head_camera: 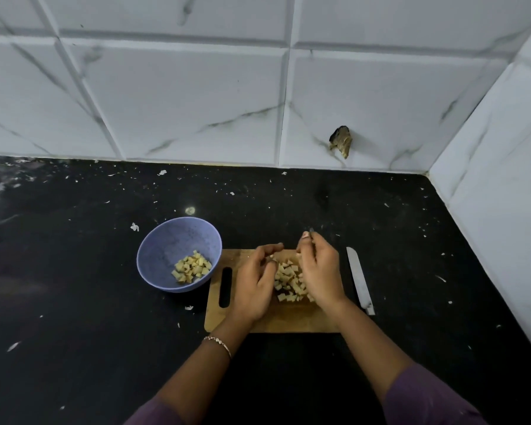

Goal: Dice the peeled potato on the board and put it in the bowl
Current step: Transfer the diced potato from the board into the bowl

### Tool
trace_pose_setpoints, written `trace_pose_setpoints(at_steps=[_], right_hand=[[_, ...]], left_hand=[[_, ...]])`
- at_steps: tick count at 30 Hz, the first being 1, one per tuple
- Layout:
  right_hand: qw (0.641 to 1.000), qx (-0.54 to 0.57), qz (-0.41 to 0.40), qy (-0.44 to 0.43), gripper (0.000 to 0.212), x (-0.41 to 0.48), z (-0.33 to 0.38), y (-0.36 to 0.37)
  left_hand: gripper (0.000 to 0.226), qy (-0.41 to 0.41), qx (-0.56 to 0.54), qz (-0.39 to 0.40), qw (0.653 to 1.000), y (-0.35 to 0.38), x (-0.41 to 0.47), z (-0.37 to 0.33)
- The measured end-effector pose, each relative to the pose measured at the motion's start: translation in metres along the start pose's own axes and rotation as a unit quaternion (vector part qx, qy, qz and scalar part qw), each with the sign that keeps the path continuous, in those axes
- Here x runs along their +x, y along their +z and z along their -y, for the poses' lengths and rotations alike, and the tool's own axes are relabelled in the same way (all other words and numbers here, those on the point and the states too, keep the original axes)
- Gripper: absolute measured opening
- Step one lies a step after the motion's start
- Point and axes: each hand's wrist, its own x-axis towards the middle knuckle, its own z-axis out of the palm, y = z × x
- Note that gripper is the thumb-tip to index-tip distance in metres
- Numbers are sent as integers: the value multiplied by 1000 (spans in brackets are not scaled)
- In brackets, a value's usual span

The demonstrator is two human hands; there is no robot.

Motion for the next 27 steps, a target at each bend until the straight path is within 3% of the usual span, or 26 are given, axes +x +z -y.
trace_pose_setpoints(at_steps=[3,6,10,15,17,23,25,27], right_hand=[[965,201,-6,171,36,-1,30,0],[892,372,33,255,34,-6,53,1],[826,456,83,321,32,-16,72,16],[763,510,113,382,32,-12,89,53],[760,502,132,391,34,-8,97,72],[804,408,185,392,33,7,123,119],[800,394,220,395,32,11,130,134],[820,350,238,386,32,18,132,148]], left_hand=[[26,8,-80,-26,996,9,-4,-24],[24,14,-157,-46,986,13,-5,-45],[24,10,-181,-71,981,6,-3,-53],[28,-1,-106,-118,987,-21,1,-44],[29,-5,-83,-154,985,-35,6,-41],[33,-14,-1,-216,976,-80,18,-41],[31,-27,-12,-223,974,-96,23,-36],[30,-45,-63,-215,974,-113,31,-27]])
